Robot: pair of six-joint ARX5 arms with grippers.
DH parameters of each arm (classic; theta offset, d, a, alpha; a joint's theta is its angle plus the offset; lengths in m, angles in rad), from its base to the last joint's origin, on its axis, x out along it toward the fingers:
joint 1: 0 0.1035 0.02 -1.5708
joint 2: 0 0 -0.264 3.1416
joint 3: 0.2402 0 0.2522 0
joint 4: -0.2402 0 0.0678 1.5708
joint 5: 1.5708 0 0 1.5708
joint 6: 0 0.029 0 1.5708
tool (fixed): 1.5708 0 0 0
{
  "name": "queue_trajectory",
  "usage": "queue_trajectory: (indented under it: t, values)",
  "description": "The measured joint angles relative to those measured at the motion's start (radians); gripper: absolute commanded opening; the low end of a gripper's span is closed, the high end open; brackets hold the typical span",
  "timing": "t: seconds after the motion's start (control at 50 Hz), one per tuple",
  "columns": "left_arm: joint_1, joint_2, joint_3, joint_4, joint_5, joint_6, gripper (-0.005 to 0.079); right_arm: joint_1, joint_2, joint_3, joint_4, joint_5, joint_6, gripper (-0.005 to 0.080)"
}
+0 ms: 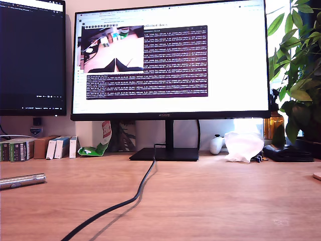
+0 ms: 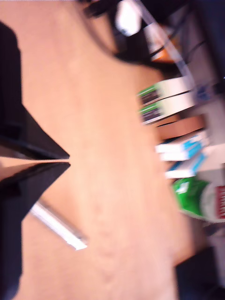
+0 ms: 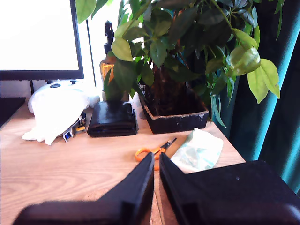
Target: Pick the metallic laser pointer with your right arm, pass it to your left arm, then place it down to the left side of the table
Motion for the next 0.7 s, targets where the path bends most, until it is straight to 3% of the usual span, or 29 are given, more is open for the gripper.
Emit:
queue_trajectory:
  t: [0.24,0.48,0.7]
  values:
    - [0.0,-0.153,-0.018,-0.082,0.017,-0.03,-0.0024,0.0,-0.072,0.0,-0.062,-0.012,0.003,-0.0013]
    - [0.0,-0.288,-0.028,-0.13,0.024,-0.056,-0.0024,0.0,-0.221,-0.006,-0.152,-0.109,0.003,-0.0013]
    - [0.0,-0.445,-0.169,-0.166,0.024,-0.102,-0.0024,0.0,-0.249,-0.042,-0.179,-0.162,0.003,-0.0013]
